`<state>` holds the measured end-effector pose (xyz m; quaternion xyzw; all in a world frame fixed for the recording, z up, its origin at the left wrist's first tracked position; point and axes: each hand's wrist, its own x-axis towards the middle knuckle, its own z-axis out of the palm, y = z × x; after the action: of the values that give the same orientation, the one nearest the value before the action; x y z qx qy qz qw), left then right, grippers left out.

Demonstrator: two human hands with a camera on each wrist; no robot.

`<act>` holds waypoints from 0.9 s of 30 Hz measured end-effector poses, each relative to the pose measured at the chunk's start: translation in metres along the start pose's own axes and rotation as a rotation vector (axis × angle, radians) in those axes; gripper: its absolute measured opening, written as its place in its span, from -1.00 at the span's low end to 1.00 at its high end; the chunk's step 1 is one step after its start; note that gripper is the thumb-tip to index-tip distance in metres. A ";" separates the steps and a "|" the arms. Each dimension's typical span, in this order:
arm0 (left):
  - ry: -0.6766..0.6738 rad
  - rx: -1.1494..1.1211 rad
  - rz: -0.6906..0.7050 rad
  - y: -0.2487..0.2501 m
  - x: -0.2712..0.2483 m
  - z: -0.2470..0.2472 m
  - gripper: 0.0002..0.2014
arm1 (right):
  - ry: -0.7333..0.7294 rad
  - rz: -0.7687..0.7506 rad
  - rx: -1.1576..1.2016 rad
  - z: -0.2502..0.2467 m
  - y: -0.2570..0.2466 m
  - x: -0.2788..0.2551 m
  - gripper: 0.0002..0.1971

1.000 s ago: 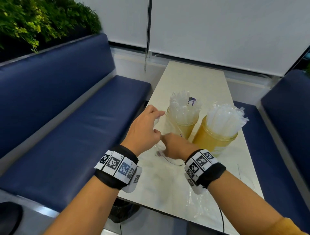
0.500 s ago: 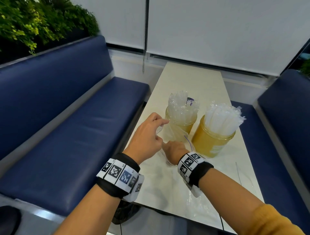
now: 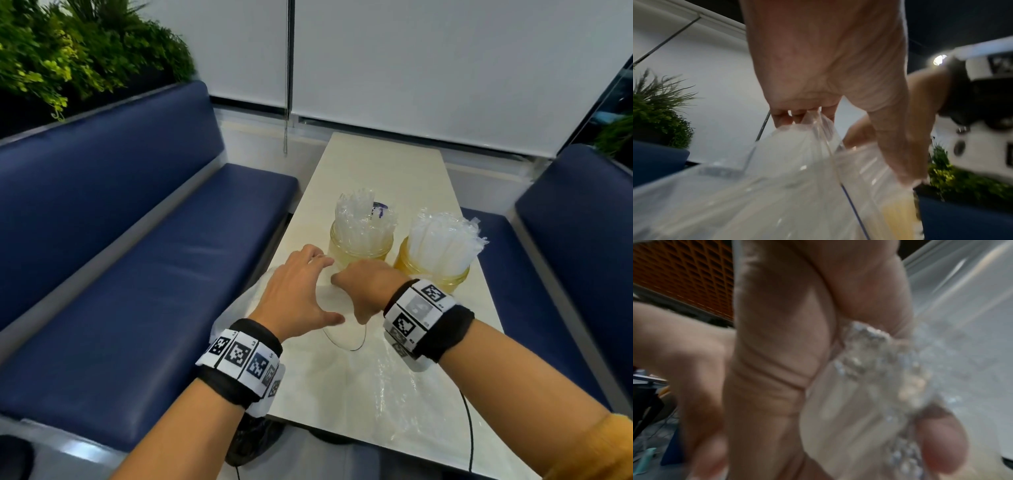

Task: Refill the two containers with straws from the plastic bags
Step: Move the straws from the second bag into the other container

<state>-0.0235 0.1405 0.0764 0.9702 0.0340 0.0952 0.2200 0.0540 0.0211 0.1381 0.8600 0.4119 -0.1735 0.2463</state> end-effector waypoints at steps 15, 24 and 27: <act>0.227 -0.215 -0.143 0.008 0.008 0.026 -0.54 | 0.225 -0.016 -0.332 -0.047 -0.018 -0.038 -0.70; 0.306 -0.507 -0.205 0.000 0.010 0.030 -0.68 | 0.674 -0.051 -0.218 -0.082 0.007 -0.056 -0.37; 0.318 -0.578 -0.216 -0.002 0.013 0.031 -0.70 | 1.153 -0.023 0.069 -0.096 0.030 -0.066 -0.45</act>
<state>-0.0051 0.1304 0.0508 0.8315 0.1423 0.2272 0.4865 0.0481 0.0182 0.2581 0.8187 0.4829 0.3071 -0.0480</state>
